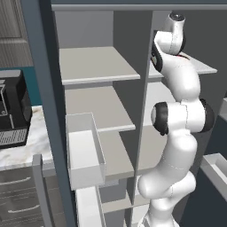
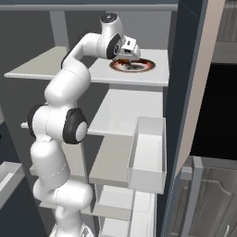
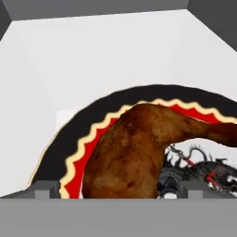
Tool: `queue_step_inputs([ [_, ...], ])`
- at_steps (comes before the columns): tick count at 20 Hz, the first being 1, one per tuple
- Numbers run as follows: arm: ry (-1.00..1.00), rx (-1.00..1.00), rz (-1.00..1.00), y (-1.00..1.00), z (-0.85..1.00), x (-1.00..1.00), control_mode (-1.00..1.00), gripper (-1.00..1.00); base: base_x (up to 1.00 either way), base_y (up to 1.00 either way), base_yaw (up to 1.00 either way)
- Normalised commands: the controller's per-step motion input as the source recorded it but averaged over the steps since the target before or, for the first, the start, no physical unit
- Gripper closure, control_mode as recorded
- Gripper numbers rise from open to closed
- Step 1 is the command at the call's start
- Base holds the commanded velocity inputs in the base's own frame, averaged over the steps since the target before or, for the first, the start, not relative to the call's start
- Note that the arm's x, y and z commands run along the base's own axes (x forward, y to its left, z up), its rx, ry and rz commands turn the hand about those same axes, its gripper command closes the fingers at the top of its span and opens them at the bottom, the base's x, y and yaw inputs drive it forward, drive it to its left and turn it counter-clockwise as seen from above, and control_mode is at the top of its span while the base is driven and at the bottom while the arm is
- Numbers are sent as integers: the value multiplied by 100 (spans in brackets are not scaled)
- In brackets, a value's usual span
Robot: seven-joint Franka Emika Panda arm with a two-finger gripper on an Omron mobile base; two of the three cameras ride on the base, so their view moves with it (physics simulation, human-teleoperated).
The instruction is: Retrieve the chicken drumstick from the fridge and place it on the saucepan with marinade on the stove.
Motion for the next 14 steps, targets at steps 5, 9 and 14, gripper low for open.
queue_step_inputs([
  [5, 7, -4, -7, -2, 17, 0, -100, -100, 0, 0, 0],
  [9, 0, 0, -4, -1, -23, 0, -100, -100, 0, 0, 0],
  [14, 0, 0, 0, 0, -33, 0, -100, -100, 0, 0, 0],
])
